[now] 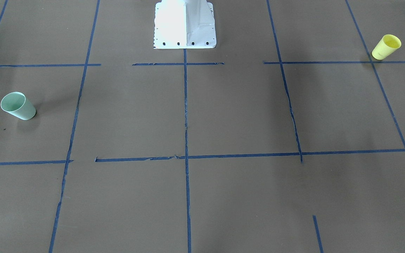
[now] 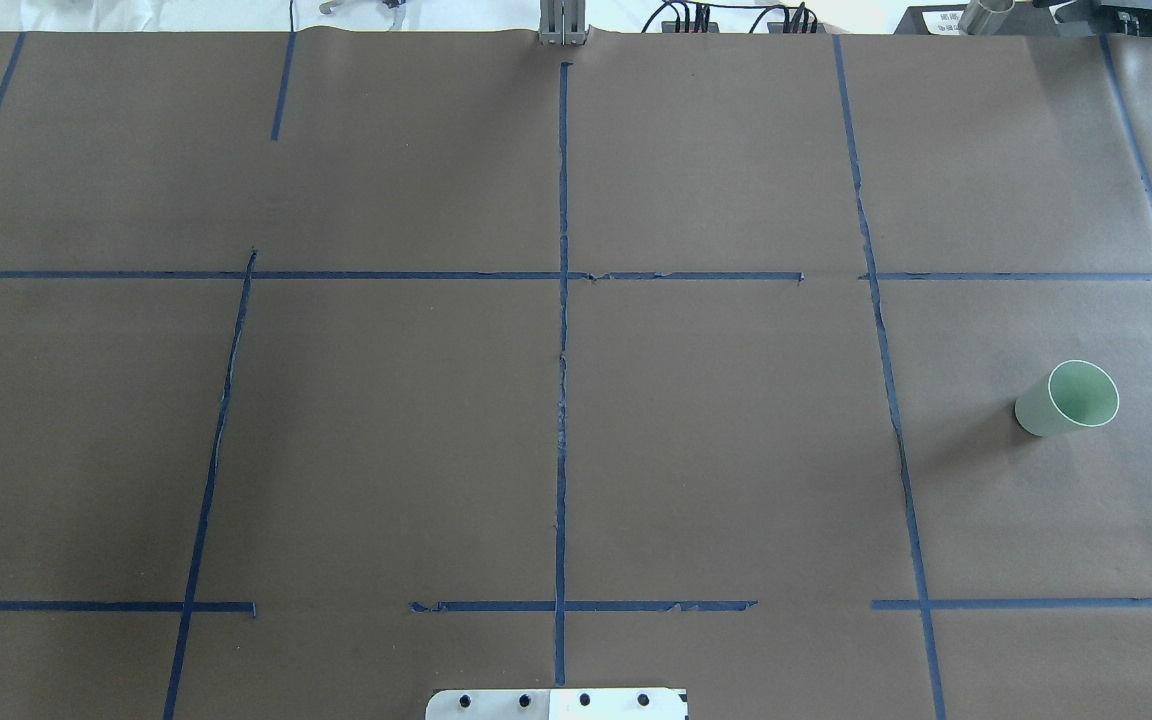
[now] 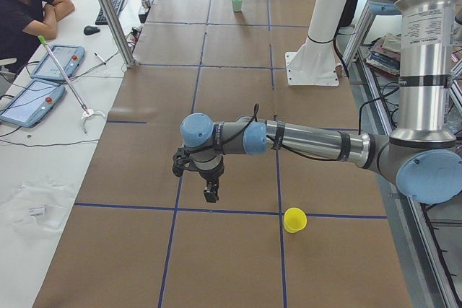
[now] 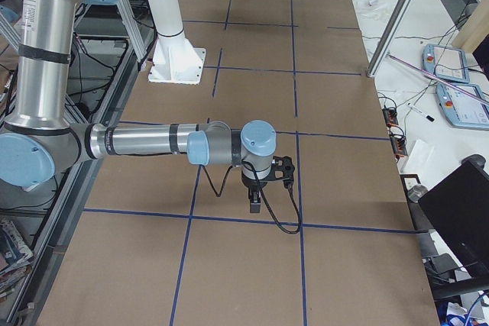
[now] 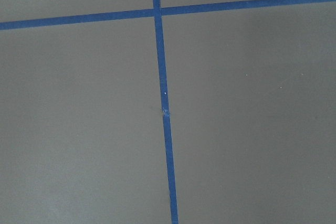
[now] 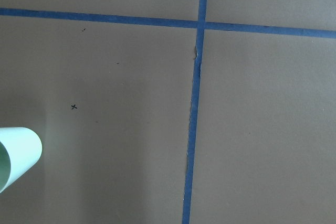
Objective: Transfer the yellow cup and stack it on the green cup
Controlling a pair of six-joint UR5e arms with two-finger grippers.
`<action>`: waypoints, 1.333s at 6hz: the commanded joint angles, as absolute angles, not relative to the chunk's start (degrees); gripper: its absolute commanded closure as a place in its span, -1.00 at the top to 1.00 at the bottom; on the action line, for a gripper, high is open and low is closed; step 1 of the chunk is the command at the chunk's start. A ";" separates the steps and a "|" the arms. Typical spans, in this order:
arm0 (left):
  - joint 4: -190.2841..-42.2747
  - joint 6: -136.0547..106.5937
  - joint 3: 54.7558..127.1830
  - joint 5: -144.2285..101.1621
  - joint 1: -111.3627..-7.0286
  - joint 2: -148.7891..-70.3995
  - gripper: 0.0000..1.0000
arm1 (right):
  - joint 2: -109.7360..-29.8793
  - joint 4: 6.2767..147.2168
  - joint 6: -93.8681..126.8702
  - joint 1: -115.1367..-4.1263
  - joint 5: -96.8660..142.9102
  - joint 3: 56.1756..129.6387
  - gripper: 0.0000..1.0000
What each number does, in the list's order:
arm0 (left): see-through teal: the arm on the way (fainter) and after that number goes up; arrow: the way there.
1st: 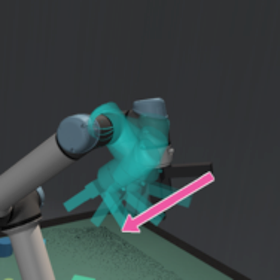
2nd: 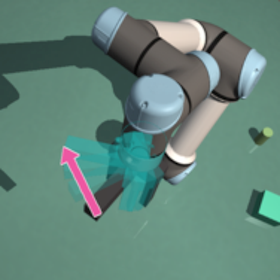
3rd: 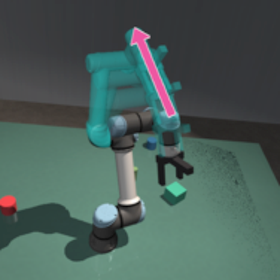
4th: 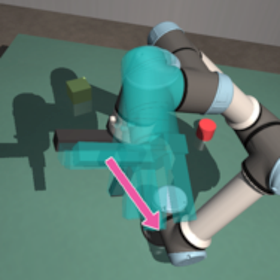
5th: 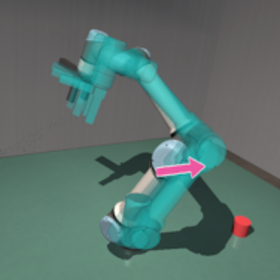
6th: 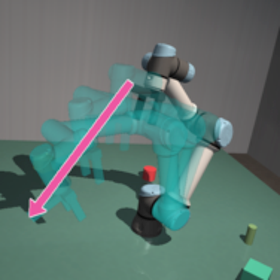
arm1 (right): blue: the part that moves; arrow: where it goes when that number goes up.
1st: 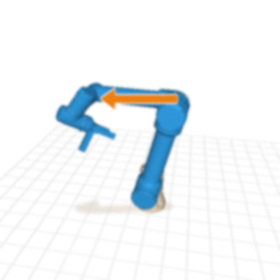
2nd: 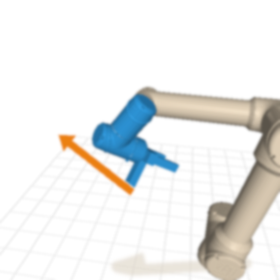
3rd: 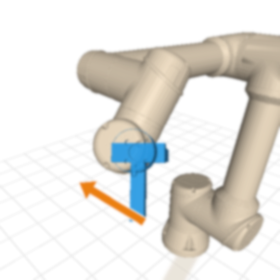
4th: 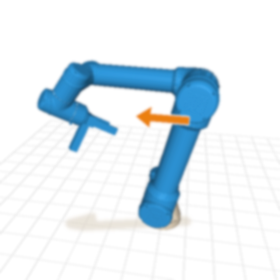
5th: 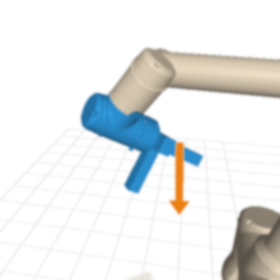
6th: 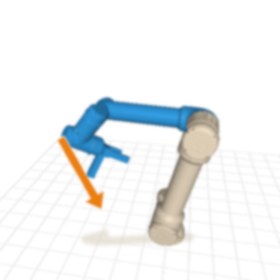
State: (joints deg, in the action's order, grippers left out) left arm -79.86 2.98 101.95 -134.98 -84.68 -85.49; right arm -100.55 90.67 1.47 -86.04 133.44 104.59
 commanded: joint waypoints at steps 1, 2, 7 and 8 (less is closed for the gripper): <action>-80.33 3.34 101.52 -135.52 -84.55 -84.65 1.00 | -100.63 90.53 1.41 -86.04 133.42 104.68 1.00; -83.73 2.99 101.34 -137.18 -83.59 -84.64 1.00 | -100.63 90.61 1.49 -86.04 133.50 104.33 1.00; -88.94 -46.25 109.39 -122.88 -66.43 -82.18 1.00 | -101.07 90.00 0.97 -86.04 137.37 104.42 1.00; -88.95 -55.28 110.47 -120.35 -63.49 -82.00 1.00 | -101.07 90.00 0.97 -86.04 137.29 104.41 1.00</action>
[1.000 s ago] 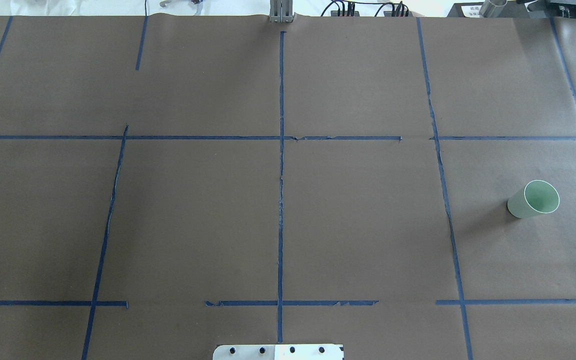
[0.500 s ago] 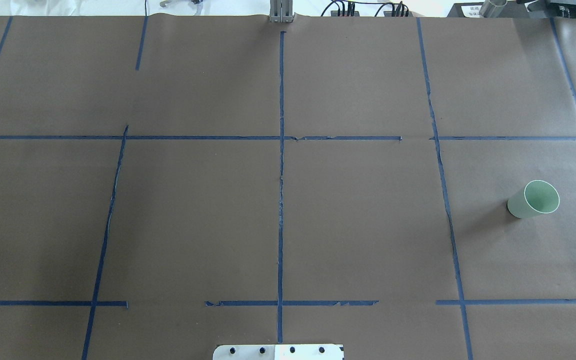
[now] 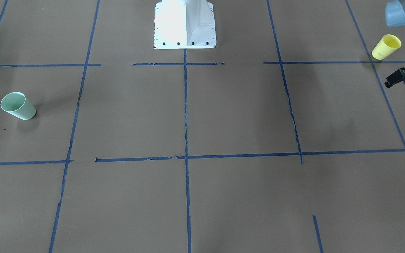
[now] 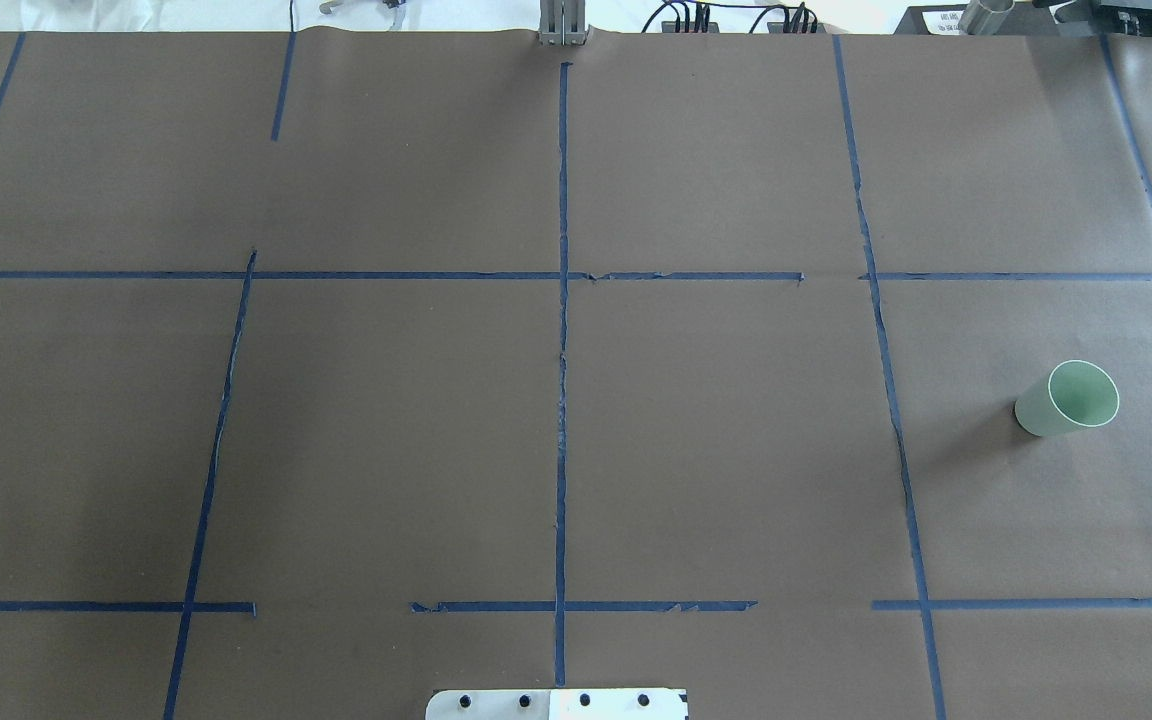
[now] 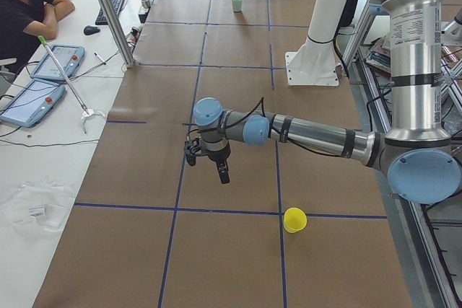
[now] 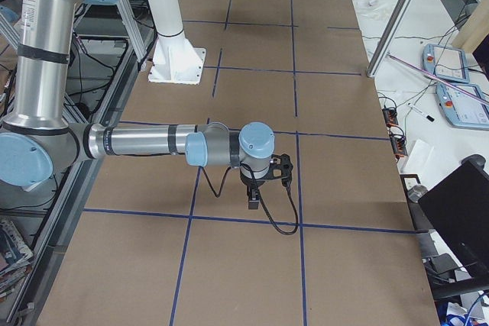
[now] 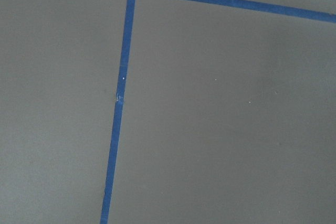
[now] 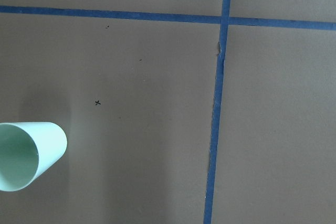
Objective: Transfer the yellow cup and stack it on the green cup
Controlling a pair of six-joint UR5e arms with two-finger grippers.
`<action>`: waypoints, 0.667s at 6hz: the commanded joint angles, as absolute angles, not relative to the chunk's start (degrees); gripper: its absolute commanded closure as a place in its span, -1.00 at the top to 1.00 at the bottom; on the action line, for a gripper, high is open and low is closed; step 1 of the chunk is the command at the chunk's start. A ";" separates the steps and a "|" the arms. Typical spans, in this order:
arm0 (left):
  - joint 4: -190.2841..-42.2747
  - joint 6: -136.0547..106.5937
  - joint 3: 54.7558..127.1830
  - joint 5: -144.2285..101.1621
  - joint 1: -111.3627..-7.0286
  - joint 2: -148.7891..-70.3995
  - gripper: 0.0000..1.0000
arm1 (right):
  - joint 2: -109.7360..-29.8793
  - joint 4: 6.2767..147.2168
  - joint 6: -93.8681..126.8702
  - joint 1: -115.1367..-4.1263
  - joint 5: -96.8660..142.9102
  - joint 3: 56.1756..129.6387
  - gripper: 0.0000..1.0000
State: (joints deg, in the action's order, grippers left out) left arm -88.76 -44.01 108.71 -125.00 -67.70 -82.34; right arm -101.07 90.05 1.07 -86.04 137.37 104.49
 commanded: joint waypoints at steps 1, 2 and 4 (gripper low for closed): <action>-88.95 -67.81 110.39 -112.06 -56.84 -82.00 1.00 | -101.25 90.00 0.97 -86.04 137.20 104.50 1.00; -88.51 -77.94 110.39 -105.62 -52.95 -81.91 1.00 | -101.42 89.83 1.05 -86.04 137.28 104.50 1.00; -83.80 -93.17 109.87 -94.20 -49.25 -81.13 1.00 | -101.43 89.74 1.23 -86.04 137.29 104.59 1.00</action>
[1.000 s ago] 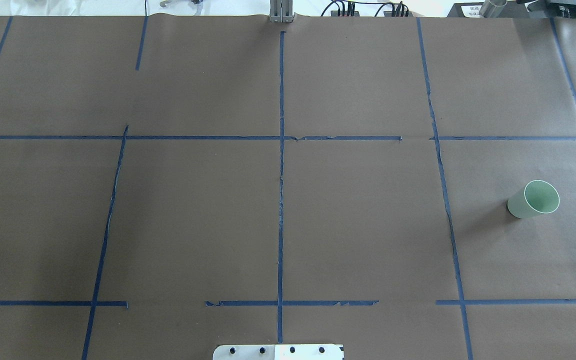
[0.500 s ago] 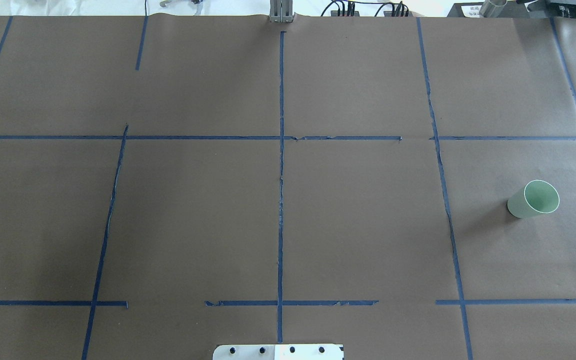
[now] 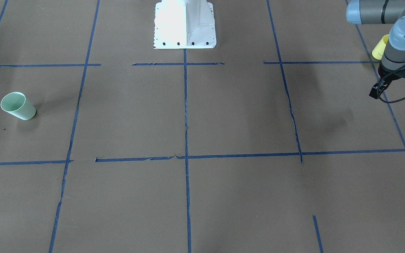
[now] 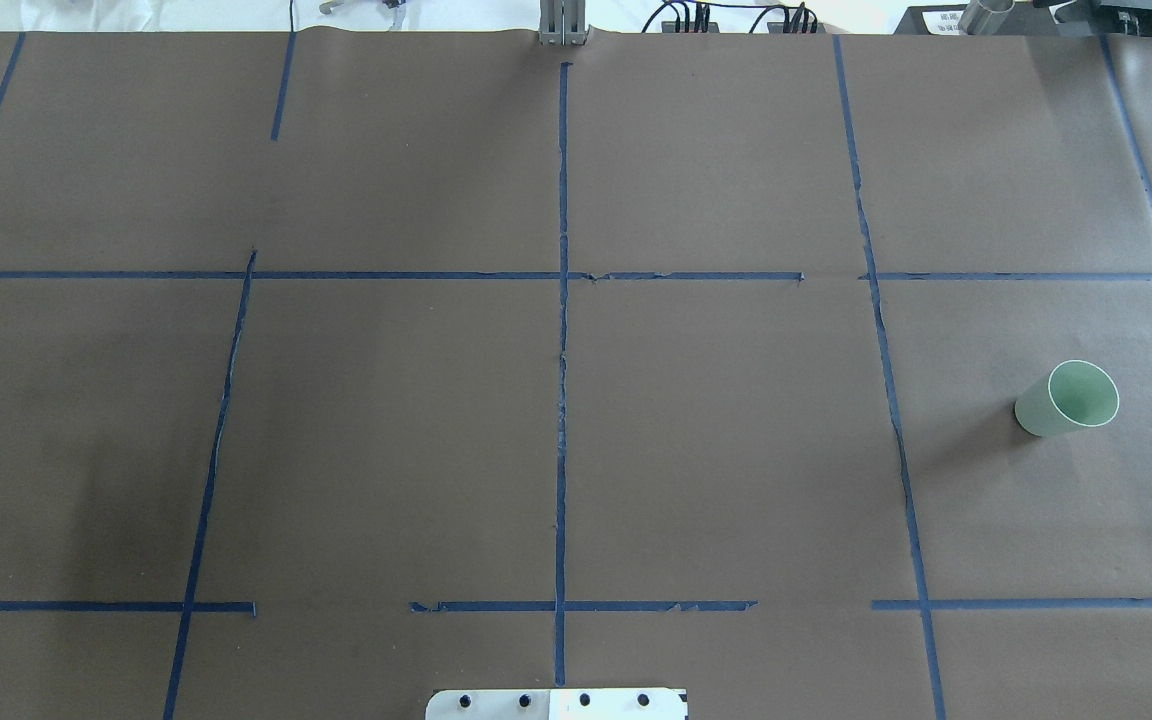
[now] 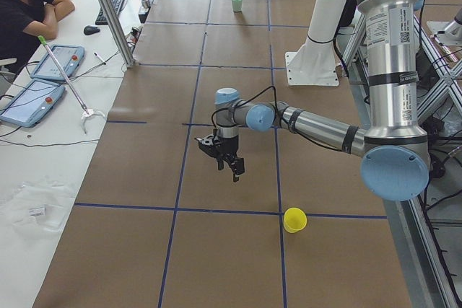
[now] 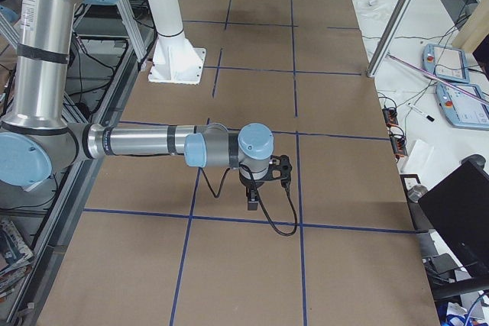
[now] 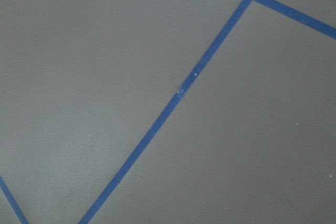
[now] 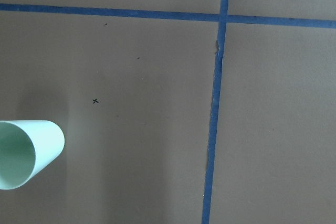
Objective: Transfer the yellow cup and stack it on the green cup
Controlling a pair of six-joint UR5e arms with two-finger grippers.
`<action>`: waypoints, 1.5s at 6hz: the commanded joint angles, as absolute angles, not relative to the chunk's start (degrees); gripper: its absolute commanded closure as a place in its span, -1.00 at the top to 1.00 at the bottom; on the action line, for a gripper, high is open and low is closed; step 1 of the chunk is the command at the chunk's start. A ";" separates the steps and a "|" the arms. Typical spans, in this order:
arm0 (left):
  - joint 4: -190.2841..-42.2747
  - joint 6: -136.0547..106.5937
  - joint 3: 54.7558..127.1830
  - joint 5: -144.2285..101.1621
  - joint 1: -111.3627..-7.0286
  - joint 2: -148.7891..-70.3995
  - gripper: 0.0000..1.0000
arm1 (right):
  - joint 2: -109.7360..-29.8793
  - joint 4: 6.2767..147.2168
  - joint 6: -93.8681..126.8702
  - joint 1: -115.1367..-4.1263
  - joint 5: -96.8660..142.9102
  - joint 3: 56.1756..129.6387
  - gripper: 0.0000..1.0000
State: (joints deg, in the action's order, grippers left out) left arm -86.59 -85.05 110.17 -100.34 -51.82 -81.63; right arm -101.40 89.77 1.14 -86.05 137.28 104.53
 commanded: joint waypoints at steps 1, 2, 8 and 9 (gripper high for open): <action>-81.58 -103.78 109.34 -89.26 -46.43 -81.12 1.00 | -101.51 89.74 1.23 -86.04 137.29 104.59 1.00; -76.52 -111.54 108.99 -87.30 -42.75 -81.38 1.00 | -101.51 89.74 1.06 -86.04 137.20 104.50 1.00; -57.14 -139.03 105.67 -92.86 -37.72 -82.26 1.00 | -101.51 89.74 0.97 -86.04 137.11 104.59 1.00; -56.26 -142.87 104.34 -93.94 -36.05 -82.35 1.00 | -101.43 89.65 0.97 -86.04 137.11 104.59 1.00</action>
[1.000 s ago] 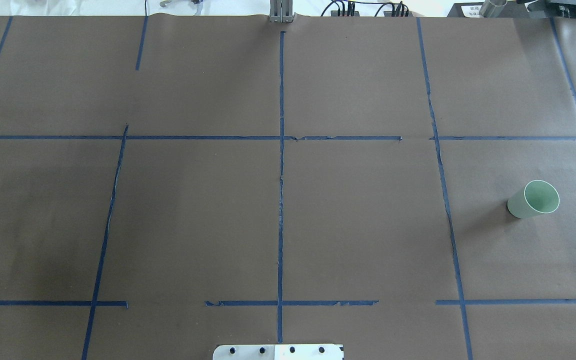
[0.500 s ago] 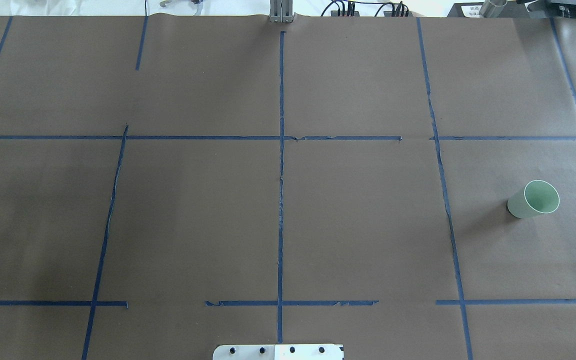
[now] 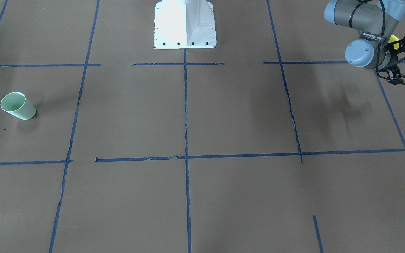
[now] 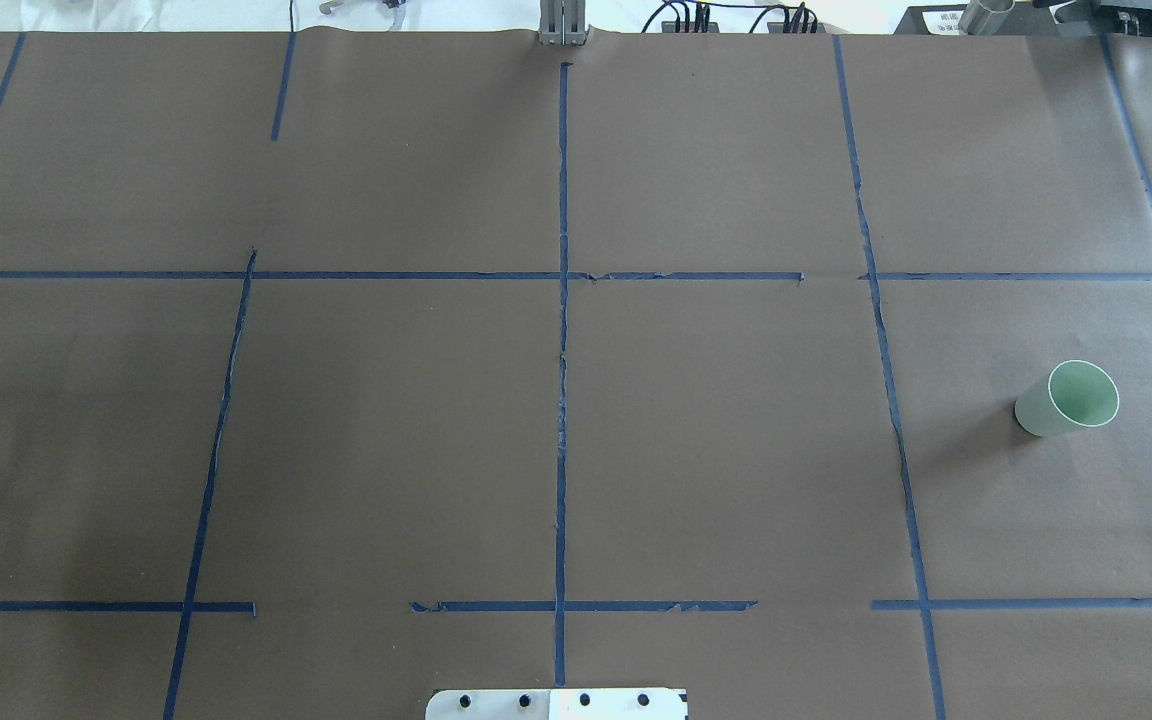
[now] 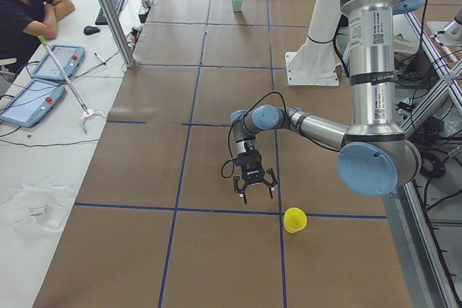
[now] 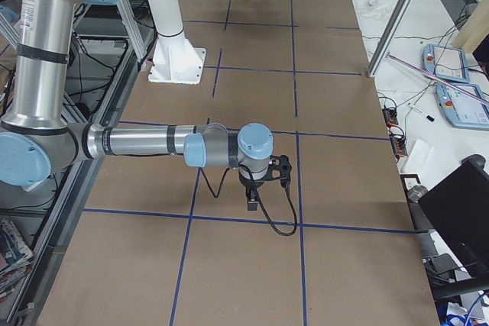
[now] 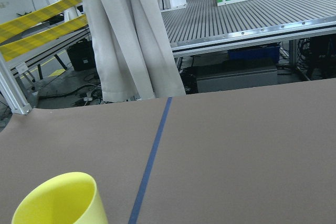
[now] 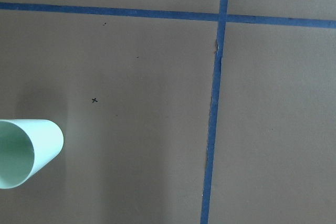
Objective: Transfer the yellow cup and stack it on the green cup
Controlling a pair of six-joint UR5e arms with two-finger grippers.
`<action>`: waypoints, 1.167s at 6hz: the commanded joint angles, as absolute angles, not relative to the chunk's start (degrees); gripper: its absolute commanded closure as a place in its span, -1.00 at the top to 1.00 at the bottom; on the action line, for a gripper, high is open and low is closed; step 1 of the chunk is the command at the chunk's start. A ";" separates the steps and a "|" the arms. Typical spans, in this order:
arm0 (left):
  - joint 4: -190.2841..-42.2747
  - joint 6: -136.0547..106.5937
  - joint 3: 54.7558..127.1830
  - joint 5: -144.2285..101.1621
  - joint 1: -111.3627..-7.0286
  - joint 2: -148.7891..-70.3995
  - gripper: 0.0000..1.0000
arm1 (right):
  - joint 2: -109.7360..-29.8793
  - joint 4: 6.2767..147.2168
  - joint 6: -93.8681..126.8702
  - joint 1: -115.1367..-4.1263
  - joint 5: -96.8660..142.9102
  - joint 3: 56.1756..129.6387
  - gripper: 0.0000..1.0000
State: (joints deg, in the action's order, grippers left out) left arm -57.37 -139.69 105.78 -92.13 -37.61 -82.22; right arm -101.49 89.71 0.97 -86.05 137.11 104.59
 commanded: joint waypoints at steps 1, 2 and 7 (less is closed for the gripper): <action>-55.82 -145.00 103.11 -96.39 -34.56 -82.27 1.00 | -101.51 89.74 0.97 -86.04 137.11 104.59 1.00; -55.20 -147.63 101.44 -96.59 -34.37 -82.35 1.00 | -101.34 89.65 1.14 -86.04 137.20 104.68 1.00; -55.28 -154.76 96.95 -100.54 -30.33 -82.18 1.00 | -101.34 89.65 0.97 -86.04 137.20 104.85 1.00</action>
